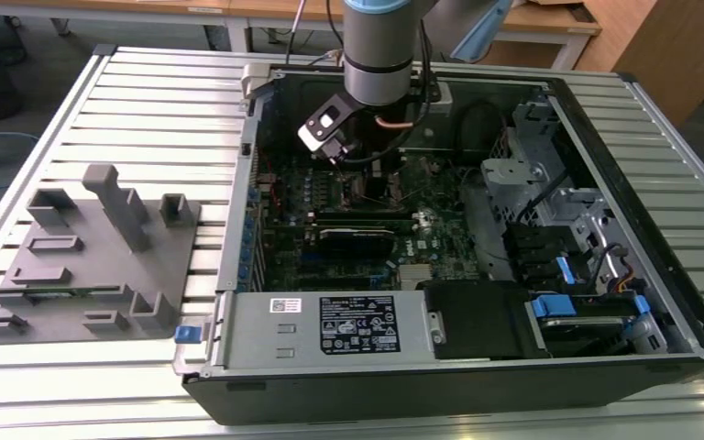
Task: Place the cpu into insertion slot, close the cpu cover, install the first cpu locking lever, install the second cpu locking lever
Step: 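Place the cpu into insertion slot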
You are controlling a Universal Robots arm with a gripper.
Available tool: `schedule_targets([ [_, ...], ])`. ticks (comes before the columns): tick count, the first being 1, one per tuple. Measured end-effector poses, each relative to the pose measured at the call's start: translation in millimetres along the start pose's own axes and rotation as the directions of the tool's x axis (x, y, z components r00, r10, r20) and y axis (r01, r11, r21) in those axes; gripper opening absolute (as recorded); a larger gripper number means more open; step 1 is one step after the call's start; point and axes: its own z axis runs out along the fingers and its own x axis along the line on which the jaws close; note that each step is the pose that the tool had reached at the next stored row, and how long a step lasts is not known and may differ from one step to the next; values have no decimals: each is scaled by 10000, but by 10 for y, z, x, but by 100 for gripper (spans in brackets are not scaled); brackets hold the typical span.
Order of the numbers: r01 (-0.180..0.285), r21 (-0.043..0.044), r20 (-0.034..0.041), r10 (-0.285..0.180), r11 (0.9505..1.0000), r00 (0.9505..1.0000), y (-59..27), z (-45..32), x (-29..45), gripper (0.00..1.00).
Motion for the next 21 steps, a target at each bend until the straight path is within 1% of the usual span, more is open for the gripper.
schedule_targets([
  [10,19,3,1,-19,10000,10000,-16,11,2,54],
  [17,114,29,33,-114,9999,9999,-19,29,1,54],
  [21,117,28,52,-117,9999,9999,-18,36,2,54],
])
